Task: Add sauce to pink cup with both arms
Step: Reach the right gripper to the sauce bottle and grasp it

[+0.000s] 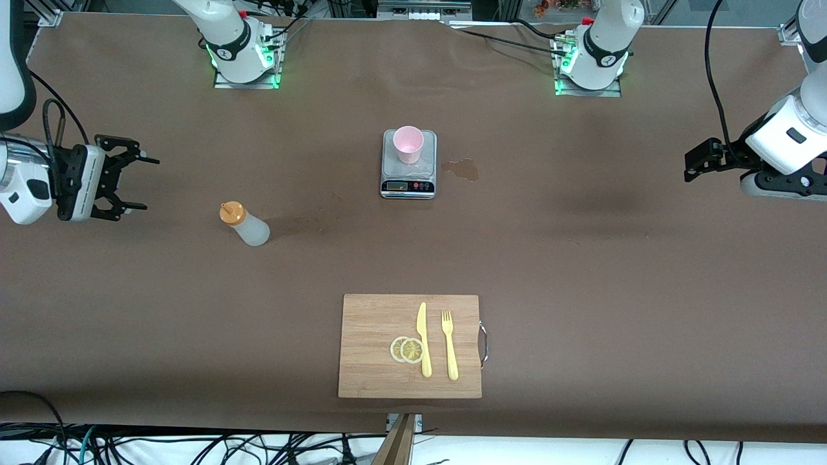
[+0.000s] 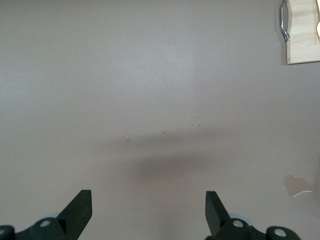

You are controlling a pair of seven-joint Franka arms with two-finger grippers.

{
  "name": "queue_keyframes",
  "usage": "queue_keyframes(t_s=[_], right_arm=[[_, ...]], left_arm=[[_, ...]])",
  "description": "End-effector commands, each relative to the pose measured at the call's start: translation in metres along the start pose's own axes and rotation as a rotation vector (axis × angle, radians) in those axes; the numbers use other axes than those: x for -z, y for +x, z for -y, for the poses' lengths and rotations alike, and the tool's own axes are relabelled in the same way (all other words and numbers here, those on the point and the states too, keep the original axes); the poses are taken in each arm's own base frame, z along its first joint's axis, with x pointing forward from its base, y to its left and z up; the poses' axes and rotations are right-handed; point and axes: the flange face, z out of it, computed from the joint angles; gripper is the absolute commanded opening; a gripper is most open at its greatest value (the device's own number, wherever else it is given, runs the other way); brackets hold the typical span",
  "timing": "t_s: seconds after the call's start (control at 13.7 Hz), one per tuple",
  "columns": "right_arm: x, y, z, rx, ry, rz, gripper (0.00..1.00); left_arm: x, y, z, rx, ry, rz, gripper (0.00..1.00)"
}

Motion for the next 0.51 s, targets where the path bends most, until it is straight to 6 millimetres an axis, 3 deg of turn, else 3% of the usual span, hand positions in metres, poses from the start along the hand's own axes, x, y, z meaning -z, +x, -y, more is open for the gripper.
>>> queue_keyframes(t_s=[0.0, 0.15, 0.44], right_arm=[[-0.031, -0.028, -0.029, 0.142, 0.043, -0.134, 1.00], [-0.071, -0.055, -0.058, 0.263, 0.077, -0.255, 1.00], [-0.141, -0.091, -0.092, 0.416, 0.101, -0.444, 1.00]], left_arm=[[0.003, -0.001, -0.005, -0.040, -0.001, -0.002, 1.00], [0.002, -0.001, -0.004, -0.037, -0.002, -0.001, 1.00], [0.006, 0.006, -0.004, -0.042, 0.005, -0.013, 1.00]])
